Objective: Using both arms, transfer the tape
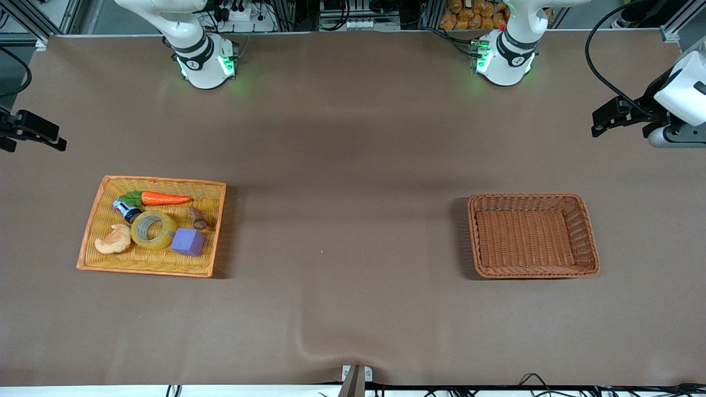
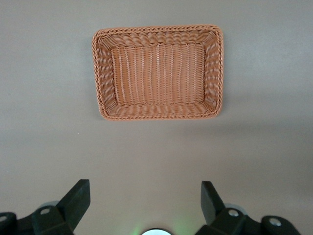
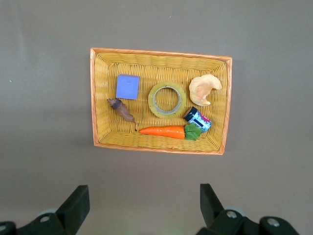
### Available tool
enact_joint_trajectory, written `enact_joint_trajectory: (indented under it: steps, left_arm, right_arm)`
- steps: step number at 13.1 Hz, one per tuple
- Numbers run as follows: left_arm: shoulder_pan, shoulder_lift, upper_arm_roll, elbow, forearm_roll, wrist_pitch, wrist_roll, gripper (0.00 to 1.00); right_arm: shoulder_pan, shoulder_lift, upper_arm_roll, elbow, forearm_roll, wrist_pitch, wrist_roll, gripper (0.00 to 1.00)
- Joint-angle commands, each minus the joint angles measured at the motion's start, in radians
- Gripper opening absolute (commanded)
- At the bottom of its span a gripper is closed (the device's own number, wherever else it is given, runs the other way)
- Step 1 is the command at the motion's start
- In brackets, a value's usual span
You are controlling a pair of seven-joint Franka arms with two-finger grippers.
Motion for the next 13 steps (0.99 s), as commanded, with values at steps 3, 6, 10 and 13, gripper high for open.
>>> enact_joint_trajectory:
  steps: [3,6,10,13]
  left_arm:
    - [0.011,0.0,-0.011,0.011,0.005,0.007,0.005,1.0]
    - [0.013,0.001,-0.011,0.011,0.005,0.013,0.007,1.0]
    - [0.016,0.001,-0.011,0.013,0.004,0.013,0.011,1.0]
    - [0.016,0.003,-0.011,0.013,0.004,0.013,0.007,1.0]
  right_arm:
    - [-0.006,-0.007,0.008,-0.007,0.011,-0.005,0.02,1.0]
    - [-0.003,-0.006,0.008,-0.007,0.011,-0.005,0.021,1.0]
    - [0.002,-0.004,0.008,-0.007,0.011,-0.005,0.021,1.0]
    - [0.005,-0.004,0.009,-0.005,0.011,-0.002,0.021,1.0]
